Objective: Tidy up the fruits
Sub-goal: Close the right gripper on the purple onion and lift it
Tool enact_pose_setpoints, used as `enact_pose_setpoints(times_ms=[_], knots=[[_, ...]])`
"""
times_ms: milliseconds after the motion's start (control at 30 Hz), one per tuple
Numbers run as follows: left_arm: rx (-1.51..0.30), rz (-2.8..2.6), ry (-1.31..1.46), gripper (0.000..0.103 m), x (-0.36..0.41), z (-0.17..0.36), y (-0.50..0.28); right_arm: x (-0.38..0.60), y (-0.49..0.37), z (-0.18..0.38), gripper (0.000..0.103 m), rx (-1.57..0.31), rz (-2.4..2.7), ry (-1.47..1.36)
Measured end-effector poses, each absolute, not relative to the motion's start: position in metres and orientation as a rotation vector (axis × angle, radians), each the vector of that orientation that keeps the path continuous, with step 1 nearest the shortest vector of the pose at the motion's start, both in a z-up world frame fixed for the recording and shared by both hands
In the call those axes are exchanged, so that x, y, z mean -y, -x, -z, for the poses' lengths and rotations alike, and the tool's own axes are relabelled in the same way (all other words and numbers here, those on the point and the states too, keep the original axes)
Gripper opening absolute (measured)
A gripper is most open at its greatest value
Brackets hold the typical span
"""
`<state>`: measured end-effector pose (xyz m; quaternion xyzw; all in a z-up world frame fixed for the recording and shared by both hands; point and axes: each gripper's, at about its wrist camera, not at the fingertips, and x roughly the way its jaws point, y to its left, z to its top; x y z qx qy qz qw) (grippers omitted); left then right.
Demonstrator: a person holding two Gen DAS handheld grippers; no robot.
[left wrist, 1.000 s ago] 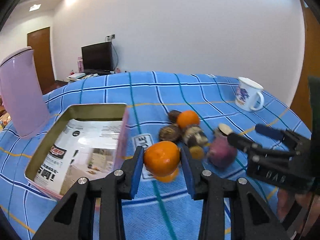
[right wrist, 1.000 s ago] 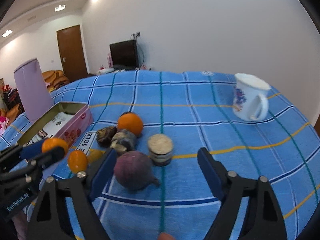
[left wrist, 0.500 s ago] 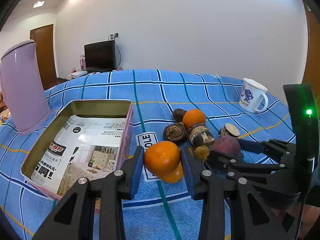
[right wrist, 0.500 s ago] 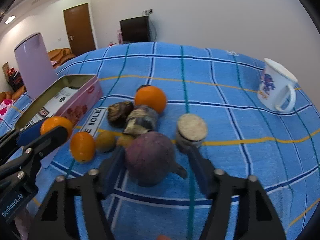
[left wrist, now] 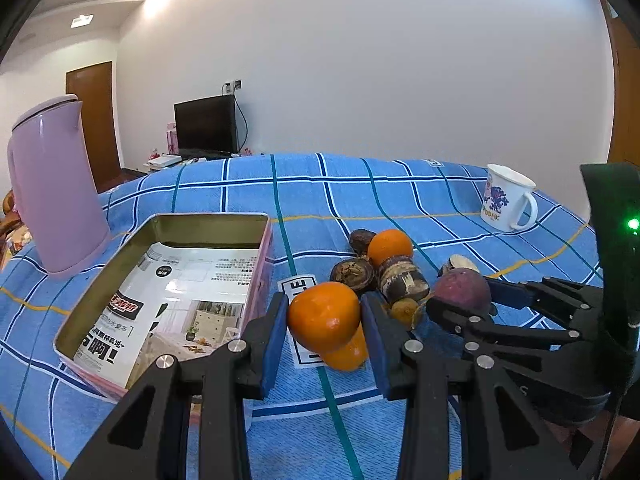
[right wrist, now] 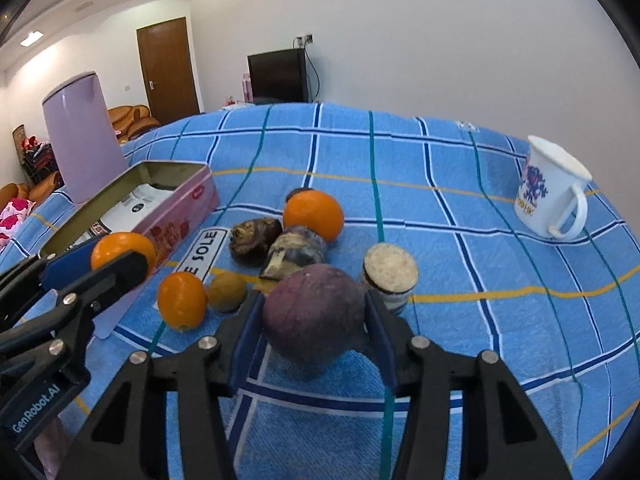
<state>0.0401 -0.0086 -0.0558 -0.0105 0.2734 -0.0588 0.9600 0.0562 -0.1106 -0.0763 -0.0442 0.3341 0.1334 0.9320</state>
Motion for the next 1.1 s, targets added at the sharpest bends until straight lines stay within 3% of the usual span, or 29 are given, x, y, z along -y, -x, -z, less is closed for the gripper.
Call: enact_pose_setpoints(times_ms=[1100], knots=[[-0.423,0.048,0.009,0.039,0.007,0.046,-0.018,0.119,-0.021,0.055,0.053,-0.452,-0.286,0.068]])
